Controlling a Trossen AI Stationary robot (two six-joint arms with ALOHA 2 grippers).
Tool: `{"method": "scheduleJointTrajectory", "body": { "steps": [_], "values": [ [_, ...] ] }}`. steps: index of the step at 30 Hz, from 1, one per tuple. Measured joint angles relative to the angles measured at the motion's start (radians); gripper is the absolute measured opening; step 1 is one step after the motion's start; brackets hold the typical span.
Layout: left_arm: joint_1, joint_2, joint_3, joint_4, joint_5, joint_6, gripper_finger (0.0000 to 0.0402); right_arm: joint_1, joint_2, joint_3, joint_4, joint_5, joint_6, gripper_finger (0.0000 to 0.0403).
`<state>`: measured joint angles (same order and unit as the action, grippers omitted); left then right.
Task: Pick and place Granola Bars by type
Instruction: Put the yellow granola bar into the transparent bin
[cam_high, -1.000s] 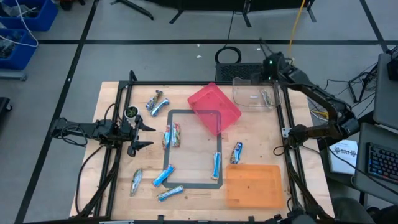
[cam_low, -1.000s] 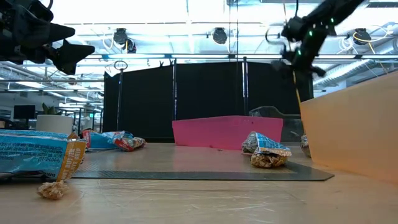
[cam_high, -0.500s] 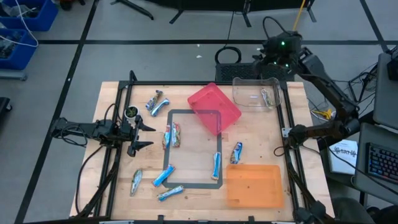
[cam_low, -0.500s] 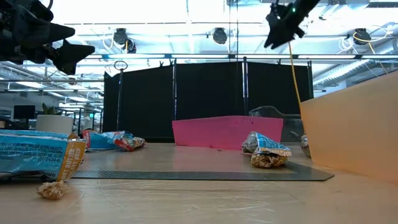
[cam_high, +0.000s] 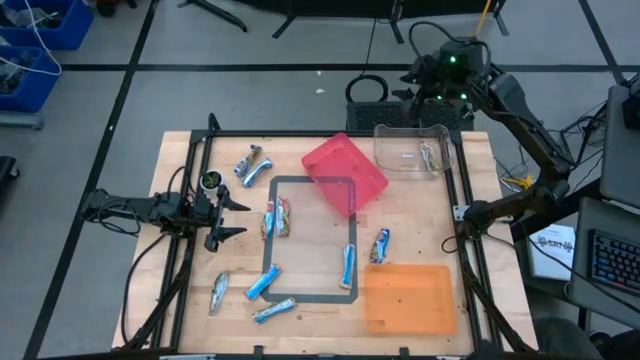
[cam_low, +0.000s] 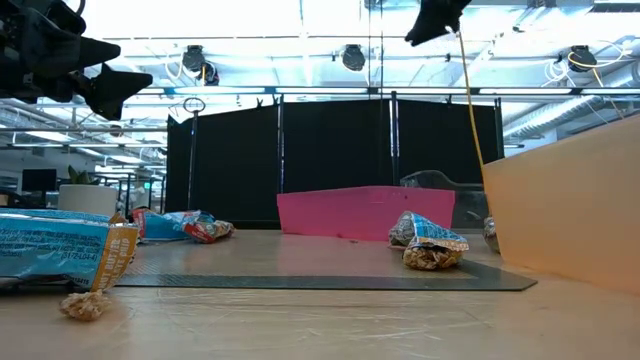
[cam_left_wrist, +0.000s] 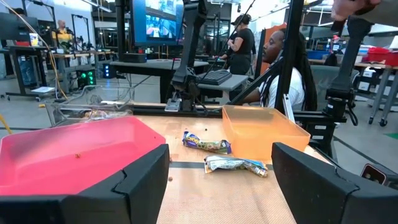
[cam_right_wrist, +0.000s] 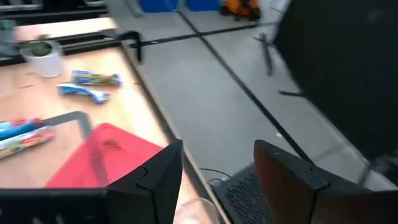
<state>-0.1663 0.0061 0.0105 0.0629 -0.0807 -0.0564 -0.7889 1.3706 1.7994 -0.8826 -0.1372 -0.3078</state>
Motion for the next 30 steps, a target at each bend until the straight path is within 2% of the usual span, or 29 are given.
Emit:
{"method": "scheduleJointTrajectory", "body": {
  "steps": [7,14,18,30],
  "values": [
    [0.000,0.000,0.000,0.000,0.000,0.000,0.0283,0.124,0.053,0.075,-0.056,-0.025,-0.037,0.0191],
    [0.000,0.000,0.000,0.000,0.000,0.000,0.0284,0.239,0.069,0.089,-0.086,-0.027,-0.144,0.0191],
    [0.000,0.000,0.000,0.000,0.000,0.000,0.0279,0.298,0.080,0.090,-0.085,-0.071,-0.183,0.0191],
    [0.000,0.000,0.000,0.000,0.000,0.000,0.0285,0.411,0.135,0.089,-0.111,-0.062,-0.227,0.0191]
  ]
}}
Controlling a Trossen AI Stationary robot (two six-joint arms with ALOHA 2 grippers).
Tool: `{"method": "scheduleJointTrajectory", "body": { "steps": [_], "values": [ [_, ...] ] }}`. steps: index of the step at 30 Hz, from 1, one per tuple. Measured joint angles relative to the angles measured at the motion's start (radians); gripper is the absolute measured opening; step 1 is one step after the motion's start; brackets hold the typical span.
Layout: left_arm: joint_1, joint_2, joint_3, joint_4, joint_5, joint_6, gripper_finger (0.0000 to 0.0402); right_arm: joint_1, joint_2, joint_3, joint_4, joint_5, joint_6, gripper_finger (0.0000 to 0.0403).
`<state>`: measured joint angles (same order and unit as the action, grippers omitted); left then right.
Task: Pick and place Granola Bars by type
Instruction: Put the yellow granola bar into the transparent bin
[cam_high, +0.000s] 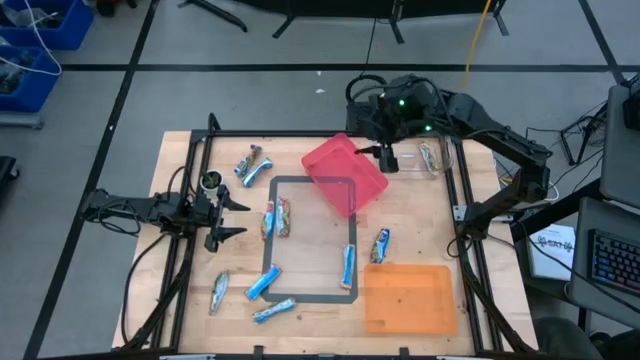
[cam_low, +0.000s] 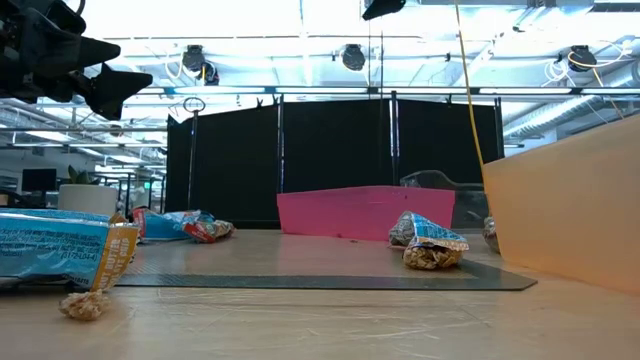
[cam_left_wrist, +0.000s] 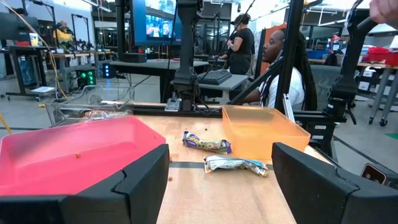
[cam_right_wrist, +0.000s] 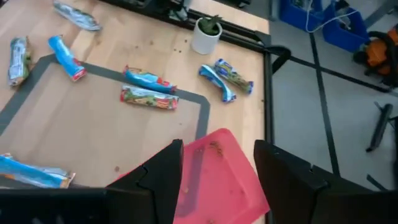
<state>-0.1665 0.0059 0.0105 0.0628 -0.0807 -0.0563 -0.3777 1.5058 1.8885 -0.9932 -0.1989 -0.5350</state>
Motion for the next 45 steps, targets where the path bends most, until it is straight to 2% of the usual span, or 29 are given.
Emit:
{"method": "scheduleJointTrajectory", "body": {
  "steps": [7,10,23,31,37,45],
  "values": [
    [0.000,0.000,0.000,0.000,0.000,0.000,0.0278,0.083,0.004,0.000,0.035,0.318,0.193,0.0191],
    [0.000,0.000,0.000,0.000,0.000,0.000,0.0282,0.132,0.003,0.000,0.063,0.424,0.285,0.0191],
    [0.000,0.000,0.000,0.000,0.000,0.000,0.0278,0.365,0.009,-0.001,0.225,0.684,0.667,0.0191],
    [0.000,0.000,0.000,0.000,0.000,0.000,0.0286,0.466,0.035,-0.001,0.227,0.776,0.945,0.0191],
    [0.000,0.000,0.000,0.000,0.000,0.000,0.0282,0.498,0.064,-0.001,0.225,0.779,1.093,0.0191],
    [0.000,0.000,0.000,-0.001,0.000,0.000,0.0282,0.528,0.143,-0.002,0.132,0.772,1.298,0.0190]
  ]
}}
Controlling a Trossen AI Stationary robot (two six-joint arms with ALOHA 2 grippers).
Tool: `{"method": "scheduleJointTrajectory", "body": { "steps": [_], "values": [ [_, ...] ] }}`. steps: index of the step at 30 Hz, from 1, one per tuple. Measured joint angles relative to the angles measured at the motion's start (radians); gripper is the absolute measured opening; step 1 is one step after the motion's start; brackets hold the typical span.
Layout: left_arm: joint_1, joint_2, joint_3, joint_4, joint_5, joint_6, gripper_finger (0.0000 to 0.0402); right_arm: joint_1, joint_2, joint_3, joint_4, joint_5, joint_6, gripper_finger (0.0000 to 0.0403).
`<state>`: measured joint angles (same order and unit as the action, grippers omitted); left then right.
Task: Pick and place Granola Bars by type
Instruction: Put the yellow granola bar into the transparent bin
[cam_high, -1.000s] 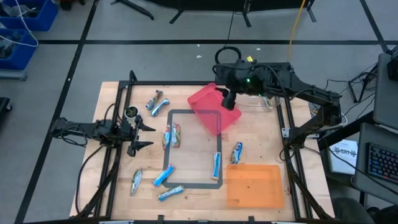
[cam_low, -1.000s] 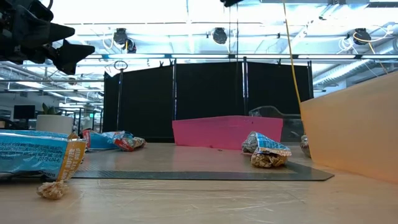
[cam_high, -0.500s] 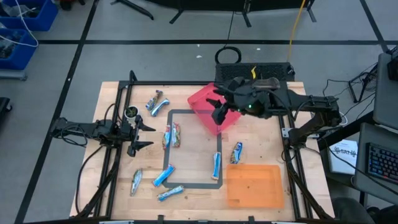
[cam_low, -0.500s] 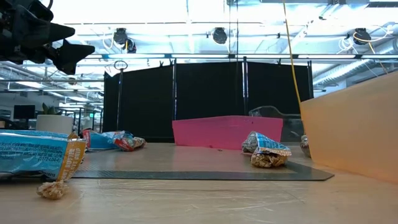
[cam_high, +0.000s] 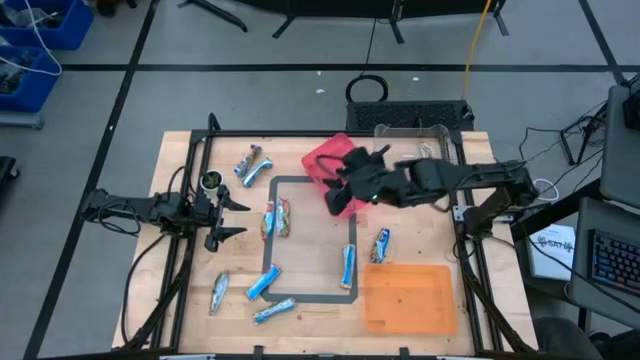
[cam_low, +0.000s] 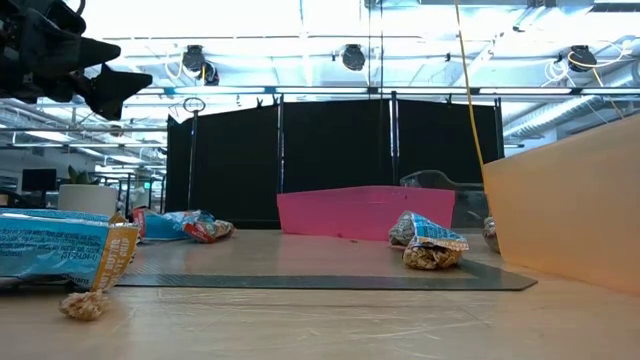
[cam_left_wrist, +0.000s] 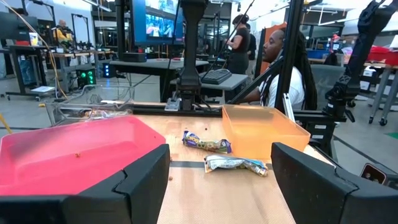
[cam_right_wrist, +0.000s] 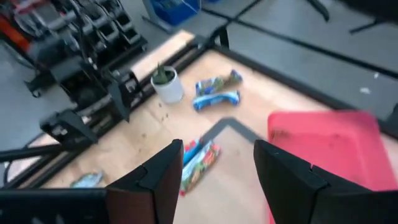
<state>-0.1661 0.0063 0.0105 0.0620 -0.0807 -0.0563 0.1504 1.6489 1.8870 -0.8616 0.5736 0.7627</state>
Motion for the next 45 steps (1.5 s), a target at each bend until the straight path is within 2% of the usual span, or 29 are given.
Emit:
{"method": "scheduleJointTrajectory", "body": {
  "steps": [10,15,21,26,30,38,45],
  "values": [
    [0.000,0.000,0.000,0.000,0.000,0.000,0.0282,0.026,0.095,0.000,-0.108,0.005,0.172,0.0190],
    [0.000,0.000,0.000,0.000,0.000,0.000,0.0279,0.020,0.130,-0.002,-0.226,0.062,0.241,0.0189],
    [0.000,0.000,0.000,0.000,0.000,0.000,0.0286,0.021,0.134,-0.094,-0.184,0.139,0.308,0.0189],
    [0.000,0.000,0.000,0.000,0.000,0.000,0.0284,0.021,0.134,-0.169,-0.177,0.114,0.463,0.0194],
    [0.000,0.000,0.000,0.000,0.000,0.000,0.0279,0.023,0.134,-0.217,-0.180,0.052,0.489,0.0210],
    [0.000,0.000,0.000,0.000,0.000,0.000,0.0284,0.049,0.181,-0.218,-0.179,0.054,0.515,0.0268],
    [0.000,0.000,0.000,-0.008,0.000,0.000,0.0283,0.055,0.268,-0.161,-0.279,0.024,0.687,0.0299]
  ]
}}
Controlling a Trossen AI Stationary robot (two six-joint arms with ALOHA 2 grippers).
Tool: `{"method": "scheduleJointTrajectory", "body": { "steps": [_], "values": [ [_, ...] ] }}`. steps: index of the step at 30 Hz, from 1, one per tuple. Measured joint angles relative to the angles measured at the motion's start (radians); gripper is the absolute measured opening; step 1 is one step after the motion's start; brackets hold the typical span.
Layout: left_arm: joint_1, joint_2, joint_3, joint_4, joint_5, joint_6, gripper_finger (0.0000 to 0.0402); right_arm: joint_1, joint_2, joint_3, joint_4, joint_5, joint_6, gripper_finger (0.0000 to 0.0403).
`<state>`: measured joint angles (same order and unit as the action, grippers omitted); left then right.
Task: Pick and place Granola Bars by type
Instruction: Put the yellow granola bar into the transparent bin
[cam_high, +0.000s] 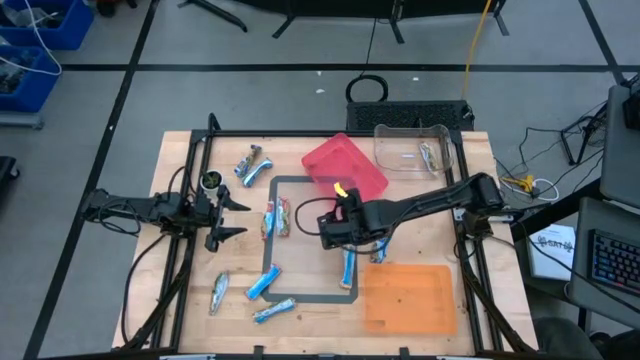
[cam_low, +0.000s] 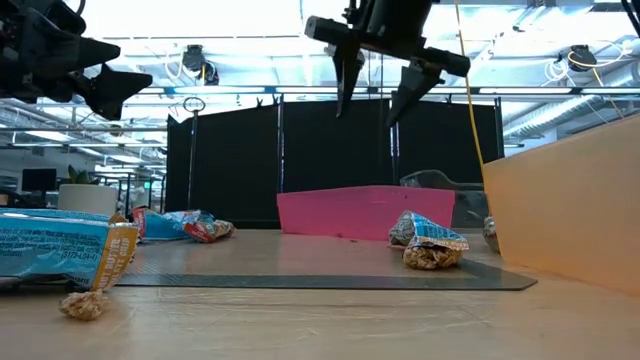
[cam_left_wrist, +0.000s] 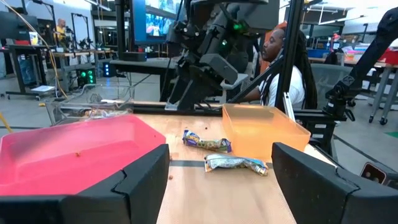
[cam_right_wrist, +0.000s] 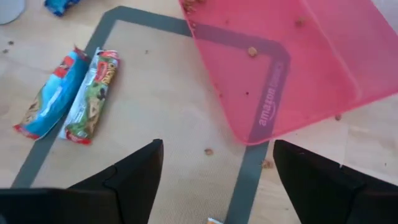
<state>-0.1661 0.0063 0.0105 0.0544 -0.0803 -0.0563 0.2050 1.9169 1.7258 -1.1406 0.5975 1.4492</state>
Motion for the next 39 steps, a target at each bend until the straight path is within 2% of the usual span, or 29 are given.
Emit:
{"method": "scheduleJointTrajectory", "body": {
  "steps": [8,17,25,39],
  "values": [
    [0.000,0.000,0.000,0.001,0.000,0.000,0.0284,-0.002,0.097,0.088,-0.045,-0.036,0.090,0.0292],
    [0.000,0.000,0.000,0.001,0.000,0.000,0.0281,-0.002,0.147,0.091,-0.159,-0.170,0.209,0.0291],
    [0.000,0.000,0.000,0.002,0.000,0.000,0.0282,0.000,0.177,0.092,-0.122,-0.337,0.262,0.0299],
    [0.000,0.000,0.000,0.001,0.000,0.000,0.0278,0.006,0.227,0.091,-0.062,-0.467,0.267,0.0298]
  ]
}}
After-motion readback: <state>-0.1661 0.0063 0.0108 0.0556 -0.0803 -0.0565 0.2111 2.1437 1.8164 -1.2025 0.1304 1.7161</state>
